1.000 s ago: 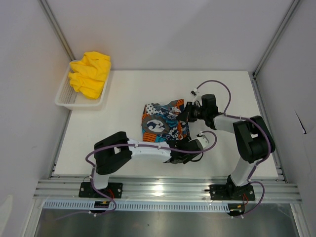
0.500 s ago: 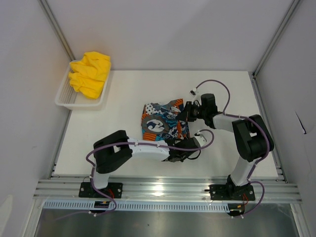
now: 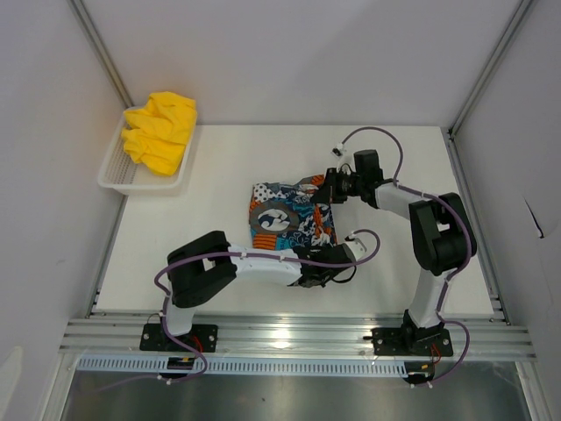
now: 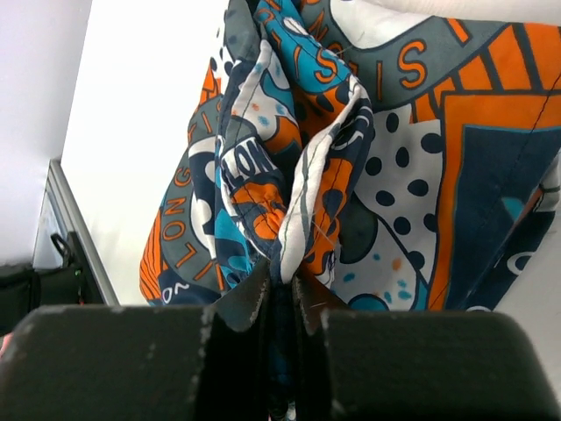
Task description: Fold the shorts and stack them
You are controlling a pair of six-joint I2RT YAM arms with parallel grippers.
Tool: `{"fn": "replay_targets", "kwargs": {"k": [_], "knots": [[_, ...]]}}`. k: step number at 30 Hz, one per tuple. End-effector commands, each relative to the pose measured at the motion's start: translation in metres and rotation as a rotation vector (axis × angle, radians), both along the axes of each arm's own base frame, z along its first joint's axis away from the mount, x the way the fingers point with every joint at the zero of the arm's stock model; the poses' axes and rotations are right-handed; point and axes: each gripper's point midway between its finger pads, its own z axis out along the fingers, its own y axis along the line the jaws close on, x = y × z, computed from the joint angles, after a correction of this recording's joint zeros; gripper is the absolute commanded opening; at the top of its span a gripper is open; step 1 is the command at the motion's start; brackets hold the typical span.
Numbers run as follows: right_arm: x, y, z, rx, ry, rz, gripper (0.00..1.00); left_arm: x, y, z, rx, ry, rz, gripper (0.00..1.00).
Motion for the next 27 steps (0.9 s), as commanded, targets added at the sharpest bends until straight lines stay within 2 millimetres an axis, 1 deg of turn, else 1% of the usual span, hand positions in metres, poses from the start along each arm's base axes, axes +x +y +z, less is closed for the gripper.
{"fn": "replay_targets", "kwargs": {"k": [1,2,3,4,5,6,10,12,13,14,15,16,19,24,27], "knots": [[-0.005,0.003,0.003,0.0,0.036,0.091,0.0,-0.004,0.016,-0.008,0.066,0.015,0.005,0.05],[-0.004,0.003,0.003,0.0,0.037,0.1,0.0,-0.005,0.017,-0.008,0.067,0.014,0.005,0.04],[-0.004,0.002,-0.002,-0.006,0.059,0.101,0.0,-0.005,0.017,-0.008,0.067,0.015,0.007,0.04],[0.0,0.003,0.001,-0.005,0.05,0.105,0.0,-0.006,0.019,-0.009,0.073,0.015,0.008,0.04],[-0.001,0.003,-0.002,-0.014,0.056,0.111,0.0,-0.006,0.019,-0.007,0.07,0.013,0.01,0.04],[-0.002,0.001,-0.01,-0.027,0.082,0.109,0.01,-0.006,0.019,-0.007,0.07,0.011,0.011,0.04],[0.003,-0.003,-0.022,-0.046,0.097,0.085,0.01,-0.007,0.024,-0.008,0.082,0.009,0.02,0.03],[0.009,-0.005,-0.025,-0.049,0.095,0.072,0.01,-0.009,0.026,-0.009,0.083,0.016,0.019,0.03],[0.011,-0.006,-0.031,-0.054,0.104,0.066,0.01,-0.01,0.028,-0.01,0.086,0.018,0.019,0.03],[0.014,-0.004,-0.031,-0.054,0.101,0.068,0.01,-0.01,0.029,-0.011,0.086,0.018,0.019,0.03],[0.016,-0.005,-0.032,-0.055,0.102,0.068,0.01,-0.01,0.028,-0.01,0.08,0.015,0.021,0.02],[0.018,-0.005,-0.04,-0.064,0.113,0.063,0.01,-0.01,0.029,-0.01,0.081,0.016,0.021,0.03],[0.027,-0.007,-0.045,-0.071,0.105,0.044,0.0,-0.011,0.029,-0.008,0.081,0.018,0.018,0.02],[0.04,-0.007,-0.041,-0.075,0.083,0.022,0.0,-0.015,0.029,-0.008,0.079,0.022,0.009,0.02],[0.041,-0.006,-0.042,-0.069,0.085,0.025,0.0,-0.015,0.029,-0.008,0.079,0.022,0.009,0.02]]}}
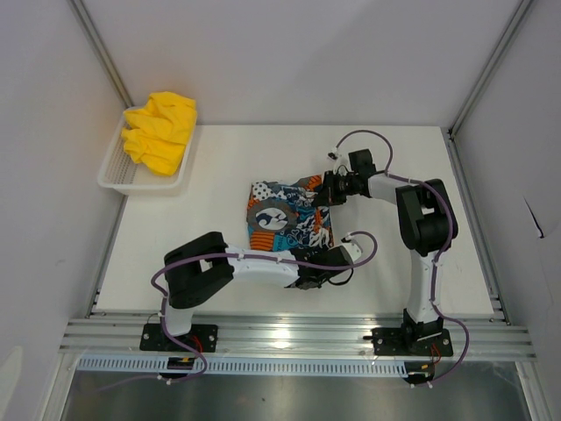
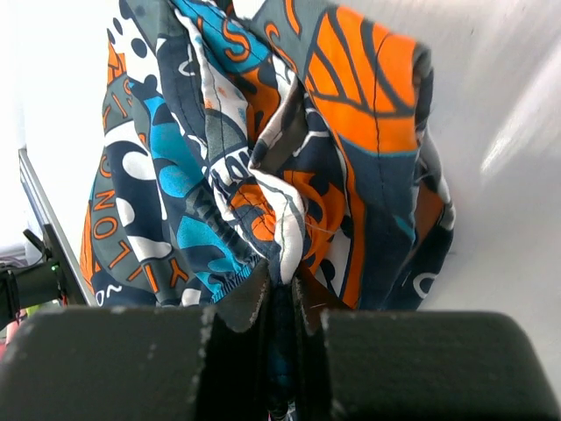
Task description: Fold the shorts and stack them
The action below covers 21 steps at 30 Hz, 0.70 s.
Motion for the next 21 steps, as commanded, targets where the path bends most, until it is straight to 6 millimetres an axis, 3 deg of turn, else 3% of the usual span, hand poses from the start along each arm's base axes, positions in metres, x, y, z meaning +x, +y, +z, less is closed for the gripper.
{"fn": "replay_targets", "kwargs": {"k": [1,8,15,18,19,20,21], "knots": [[0.02,0.003,0.015,0.021,-0.066,-0.012,0.0,-0.015,0.015,-0.007,0.045,0.047,-0.007,0.02],[0.026,0.004,0.033,0.022,-0.103,-0.011,0.01,-0.016,0.014,-0.008,0.046,0.049,-0.009,0.02],[0.036,0.003,0.018,-0.001,-0.091,-0.028,0.03,-0.018,0.012,-0.007,0.042,0.051,-0.012,0.02],[0.04,0.002,0.017,-0.012,-0.095,-0.034,0.15,-0.016,0.012,-0.003,0.031,0.044,-0.005,0.06],[0.041,0.002,0.016,-0.015,-0.095,-0.037,0.29,-0.015,0.012,-0.001,0.028,0.038,0.002,0.09],[0.041,0.001,0.016,-0.017,-0.095,-0.036,0.35,-0.015,0.012,0.0,0.026,0.036,0.006,0.12],[0.042,0.0,0.017,-0.025,-0.098,-0.041,0.44,-0.014,0.011,0.004,0.017,0.03,0.01,0.23]]}}
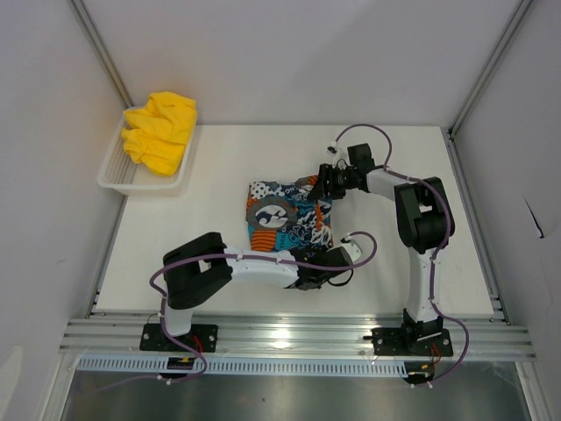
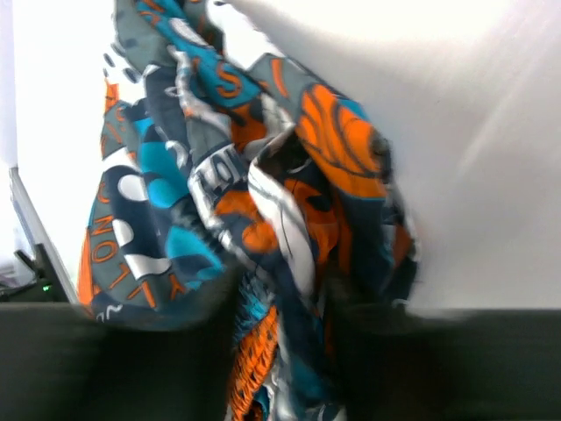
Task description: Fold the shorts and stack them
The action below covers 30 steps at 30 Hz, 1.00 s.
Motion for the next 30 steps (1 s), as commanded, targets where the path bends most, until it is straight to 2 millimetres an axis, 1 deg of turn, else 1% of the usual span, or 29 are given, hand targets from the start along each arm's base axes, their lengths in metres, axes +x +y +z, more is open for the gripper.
{"fn": "replay_targets", "kwargs": {"k": [1,2,3,4,5,6,7,8,9,10,11,12,13,14,16,17,18,19,20,21,22,23,24,25,26,27,28,29,30], "knots": [[0.02,-0.002,0.012,-0.02,-0.071,-0.02,0.58,-0.011,0.009,0.005,0.003,0.029,0.014,0.29],[0.021,-0.003,0.014,-0.022,-0.074,-0.028,0.63,-0.011,0.008,0.009,-0.007,0.025,0.019,0.36],[0.022,-0.004,0.017,-0.027,-0.082,-0.032,0.67,-0.01,0.007,0.013,-0.02,0.019,0.025,0.46],[0.023,-0.006,0.019,-0.029,-0.086,-0.039,0.76,-0.007,0.006,0.023,-0.047,0.002,0.044,0.49],[0.024,-0.005,0.029,-0.027,-0.107,-0.043,0.78,-0.006,0.005,0.029,-0.067,-0.006,0.047,0.55],[0.025,-0.006,0.033,-0.032,-0.113,-0.052,0.81,-0.006,0.005,0.034,-0.087,-0.011,0.05,0.58],[0.026,-0.007,0.038,-0.032,-0.118,-0.06,0.83,-0.004,0.003,0.047,-0.128,-0.019,0.057,0.59],[0.027,-0.008,0.049,-0.028,-0.139,-0.068,0.84,-0.004,0.003,0.054,-0.149,-0.016,0.061,0.61],[0.027,-0.009,0.054,-0.027,-0.152,-0.077,0.85,0.0,0.004,0.059,-0.167,-0.01,0.073,0.62],[0.026,-0.013,0.055,-0.042,-0.154,-0.099,0.86,0.001,0.005,0.065,-0.184,-0.004,0.081,0.62],[0.027,-0.015,0.059,-0.045,-0.158,-0.124,0.89,0.001,0.005,0.078,-0.222,-0.007,0.082,0.62],[0.028,-0.017,0.076,-0.039,-0.201,-0.144,0.9,0.004,0.008,0.084,-0.239,-0.004,0.087,0.63],[0.03,-0.022,0.08,-0.056,-0.218,-0.176,0.94,0.004,0.01,0.088,-0.257,0.0,0.09,0.63],[0.027,-0.026,0.088,-0.054,-0.24,-0.198,0.99,0.005,0.012,0.099,-0.297,0.004,0.091,0.65],[0.023,-0.033,0.089,-0.071,-0.244,-0.235,0.99,0.004,0.019,0.113,-0.346,0.003,0.092,0.66],[0.023,-0.036,0.1,-0.065,-0.262,-0.253,0.99,0.01,0.025,0.117,-0.36,0.002,0.112,0.67],[0.022,-0.037,0.102,-0.067,-0.264,-0.268,0.99,0.013,0.029,0.122,-0.383,0.006,0.131,0.68],[0.023,-0.044,0.103,-0.084,-0.262,-0.31,1.0,0.015,0.037,0.119,-0.383,0.014,0.151,0.68],[0.018,-0.046,0.099,-0.08,-0.228,-0.342,1.0,0.024,0.048,0.126,-0.404,0.01,0.194,0.68],[0.014,-0.046,0.107,-0.072,-0.234,-0.358,1.0,0.028,0.055,0.127,-0.419,0.018,0.227,0.67],[0.009,-0.047,0.109,-0.068,-0.225,-0.38,0.99,0.031,0.066,0.123,-0.417,0.02,0.261,0.68],[0.001,-0.054,0.097,-0.096,-0.2,-0.426,0.99,0.042,0.084,0.118,-0.408,0.02,0.328,0.67],[-0.008,-0.05,0.112,-0.072,-0.212,-0.458,0.99,0.044,0.096,0.12,-0.437,0.029,0.378,0.67],[-0.012,-0.052,0.115,-0.07,-0.22,-0.487,1.0,0.048,0.105,0.122,-0.458,0.031,0.411,0.67],[-0.021,-0.062,0.099,-0.108,-0.196,-0.549,0.99,0.059,0.122,0.117,-0.484,0.048,0.472,0.67],[-0.031,-0.058,0.114,-0.067,-0.195,-0.593,1.0,0.06,0.134,0.12,-0.53,0.055,0.513,0.67],[-0.038,-0.057,0.115,-0.059,-0.189,-0.621,0.99,0.064,0.143,0.122,-0.556,0.059,0.545,0.67],[-0.044,-0.056,0.116,-0.051,-0.188,-0.647,0.99,0.076,0.161,0.124,-0.583,0.053,0.611,0.67],[-0.053,-0.061,0.105,-0.064,-0.154,-0.717,0.99,0.074,0.171,0.123,-0.607,0.059,0.643,0.66]]}}
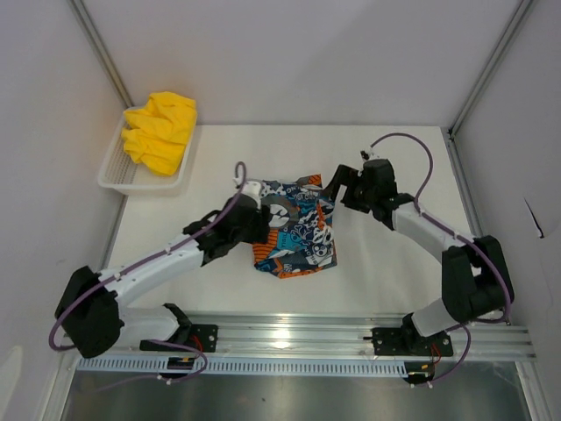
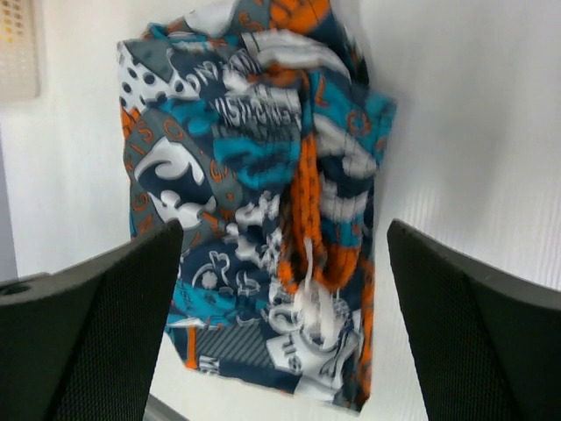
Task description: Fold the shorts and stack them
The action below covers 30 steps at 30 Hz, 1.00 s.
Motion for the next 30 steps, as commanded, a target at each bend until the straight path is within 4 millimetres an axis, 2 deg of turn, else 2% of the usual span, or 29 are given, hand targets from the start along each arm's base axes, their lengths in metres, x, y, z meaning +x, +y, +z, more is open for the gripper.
{"fn": "replay_targets", "kwargs": {"k": [1,2,3,4,6,7,8,10,11,13,14,17,20,21,25,30], "knots": [[-0.017,0.004,0.027,0.054,-0.052,-0.206,0.99,0.012,0.032,0.017,-0.162,0.007,0.151,0.66],[-0.025,0.008,0.027,0.047,-0.049,-0.222,0.99,0.012,0.038,0.017,-0.174,0.013,0.174,0.66],[-0.029,0.003,0.026,0.01,-0.062,-0.29,0.99,0.012,0.046,0.016,-0.175,0.021,0.202,0.66],[-0.045,0.02,0.032,0.051,-0.049,-0.31,0.99,0.012,0.05,0.018,-0.185,0.02,0.218,0.66],[-0.065,0.026,0.024,0.039,0.006,-0.348,0.99,0.015,0.061,0.015,-0.182,0.028,0.263,0.66],[-0.069,0.029,0.026,0.089,0.032,-0.431,0.99,0.014,0.064,0.014,-0.176,0.032,0.275,0.66],[-0.09,0.037,0.017,0.07,0.079,-0.434,0.98,0.015,0.067,0.014,-0.174,0.03,0.282,0.66],[-0.105,0.046,0.013,0.12,0.138,-0.499,0.98,0.014,0.071,0.011,-0.164,0.03,0.295,0.66],[-0.118,0.058,0.011,0.137,0.16,-0.485,0.98,0.014,0.072,0.015,-0.172,0.021,0.302,0.66],[-0.129,0.071,0.011,0.195,0.185,-0.512,0.98,0.012,0.076,0.015,-0.169,0.016,0.314,0.66],[-0.14,0.082,0.01,0.206,0.199,-0.492,0.98,0.012,0.076,0.019,-0.179,0.004,0.315,0.66],[-0.151,0.097,0.007,0.272,0.242,-0.522,0.98,0.01,0.082,0.025,-0.179,-0.015,0.331,0.66],[-0.161,0.116,-0.003,0.314,0.292,-0.527,0.97,0.008,0.085,0.03,-0.188,-0.029,0.338,0.66],[-0.167,0.121,-0.012,0.3,0.307,-0.53,0.97,0.006,0.086,0.03,-0.185,-0.03,0.34,0.66],[-0.177,0.132,-0.032,0.334,0.344,-0.574,0.96,0.002,0.093,0.032,-0.189,-0.043,0.364,0.66],[-0.175,0.139,-0.055,0.376,0.359,-0.62,0.96,-0.004,0.099,0.027,-0.196,-0.059,0.377,0.66]]}}
